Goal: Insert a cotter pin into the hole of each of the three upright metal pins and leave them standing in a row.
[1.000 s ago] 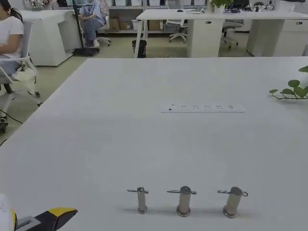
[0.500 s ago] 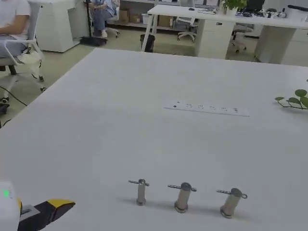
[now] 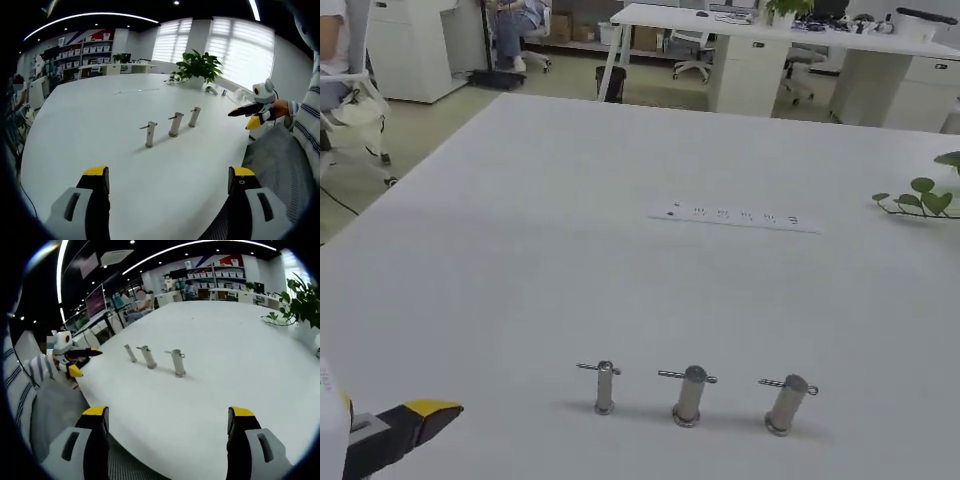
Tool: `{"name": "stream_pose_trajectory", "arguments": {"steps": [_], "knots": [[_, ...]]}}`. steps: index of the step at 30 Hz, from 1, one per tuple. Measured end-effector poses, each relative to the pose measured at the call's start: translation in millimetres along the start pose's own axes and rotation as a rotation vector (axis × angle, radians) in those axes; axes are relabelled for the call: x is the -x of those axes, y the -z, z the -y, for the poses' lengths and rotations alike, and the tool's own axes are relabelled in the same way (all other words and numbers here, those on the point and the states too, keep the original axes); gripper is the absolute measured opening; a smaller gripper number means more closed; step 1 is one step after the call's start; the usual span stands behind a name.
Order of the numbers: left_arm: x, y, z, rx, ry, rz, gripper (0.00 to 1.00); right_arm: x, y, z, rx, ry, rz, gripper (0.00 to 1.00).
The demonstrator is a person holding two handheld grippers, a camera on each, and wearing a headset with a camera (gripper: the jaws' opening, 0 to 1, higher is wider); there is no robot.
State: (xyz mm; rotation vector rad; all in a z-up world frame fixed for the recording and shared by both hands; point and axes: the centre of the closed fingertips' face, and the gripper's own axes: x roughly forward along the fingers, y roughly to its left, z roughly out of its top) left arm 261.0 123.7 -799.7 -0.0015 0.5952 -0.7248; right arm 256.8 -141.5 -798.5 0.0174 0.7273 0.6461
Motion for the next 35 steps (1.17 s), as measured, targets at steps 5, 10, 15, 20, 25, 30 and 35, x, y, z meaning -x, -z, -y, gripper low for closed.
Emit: {"name": "stream_pose_trajectory", "arguments": {"steps": [5, 10, 15, 20, 25, 30, 35], "knots": [[-0.8, 0.6, 2.8, -0.001, 0.002, -0.004, 0.99, 2.2, -1.6, -0.2, 0.007, 0.009, 0.009, 1.0], [0.1, 0.9, 2.1, 0.005, -0.01, -0.005, 0.99, 2.5, -3.3, 1.6, 0.004, 0.015, 0.022, 1.0], [0.7, 2.8, 2.9, 0.013, -0.014, -0.01, 0.99, 2.6, -3.5, 2.9, -0.001, 0.019, 0.029, 1.0], [1.7, 2.6, 1.9, 0.015, -0.023, -0.013, 0.99, 4.9, -4.7, 7.1, 0.023, 0.042, 0.037, 0.98], [1.9, 1.3, 1.4, 0.036, -0.028, -0.011, 0.99, 7.1, -8.6, 9.2, 0.03, 0.05, 0.049, 0.9], [2.7, 0.0, 4.9, 0.036, -0.022, -0.016, 0.99, 6.8, -10.6, 6.7, 0.034, 0.045, 0.052, 0.91], [2.6, -1.2, 5.9, 0.031, -0.025, -0.027, 0.99, 5.2, -9.7, 2.4, 0.038, 0.03, 0.044, 0.9]]}}
